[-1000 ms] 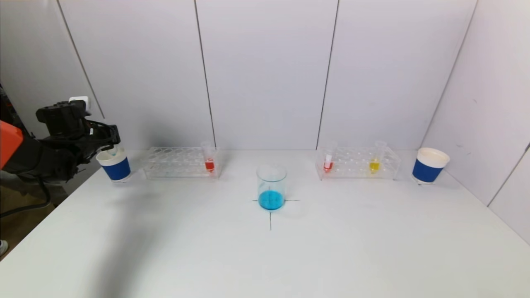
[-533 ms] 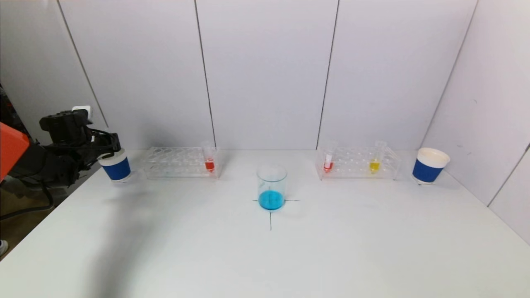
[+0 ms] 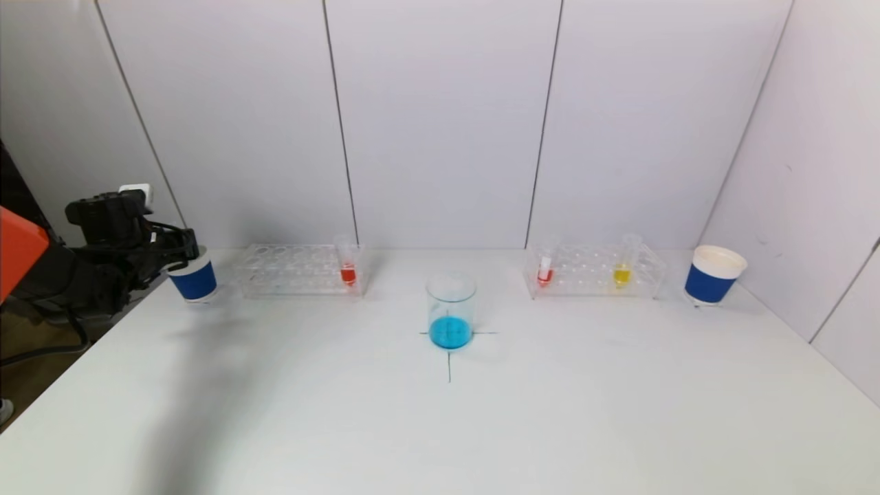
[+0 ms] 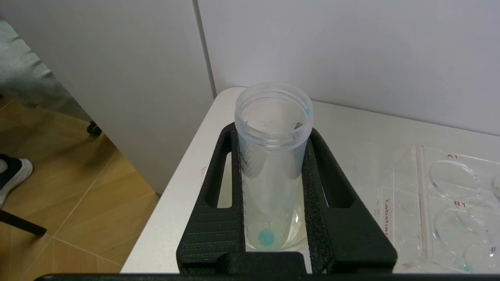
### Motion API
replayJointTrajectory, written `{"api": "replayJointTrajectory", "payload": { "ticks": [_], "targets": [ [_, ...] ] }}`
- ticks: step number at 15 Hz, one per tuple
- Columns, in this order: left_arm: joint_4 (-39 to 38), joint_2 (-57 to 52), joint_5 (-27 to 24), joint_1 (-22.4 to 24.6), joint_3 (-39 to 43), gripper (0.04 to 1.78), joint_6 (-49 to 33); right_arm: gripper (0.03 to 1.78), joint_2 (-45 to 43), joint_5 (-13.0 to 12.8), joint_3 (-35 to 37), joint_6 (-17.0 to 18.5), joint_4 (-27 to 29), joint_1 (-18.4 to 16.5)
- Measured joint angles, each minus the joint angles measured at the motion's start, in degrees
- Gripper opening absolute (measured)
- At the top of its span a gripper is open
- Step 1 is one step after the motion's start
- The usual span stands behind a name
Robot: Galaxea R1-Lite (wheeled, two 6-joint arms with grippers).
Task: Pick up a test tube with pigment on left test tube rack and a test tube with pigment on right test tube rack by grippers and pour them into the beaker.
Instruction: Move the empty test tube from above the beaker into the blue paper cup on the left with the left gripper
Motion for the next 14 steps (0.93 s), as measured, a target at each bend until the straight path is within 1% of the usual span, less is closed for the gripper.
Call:
{"api": "replayJointTrajectory", "payload": {
  "ticks": [8, 12, 14],
  "targets": [
    [-0.01, -0.3, 0.02, -0.05, 0.09, 0.44, 0.06, 1.77, 0.0, 0.0, 0.0, 0.0, 0.0, 0.0],
    [-1.8, -0.29, -0.11, -0.1, 0.52, 0.44, 0.5, 1.77, 0.0, 0.02, 0.0, 0.0, 0.02, 0.0],
    [-1.83, -0.33, -0.18, -0.07, 0.78, 0.49, 0.61, 1.77, 0.0, -0.01, 0.0, -0.02, 0.02, 0.0]
  ]
}}
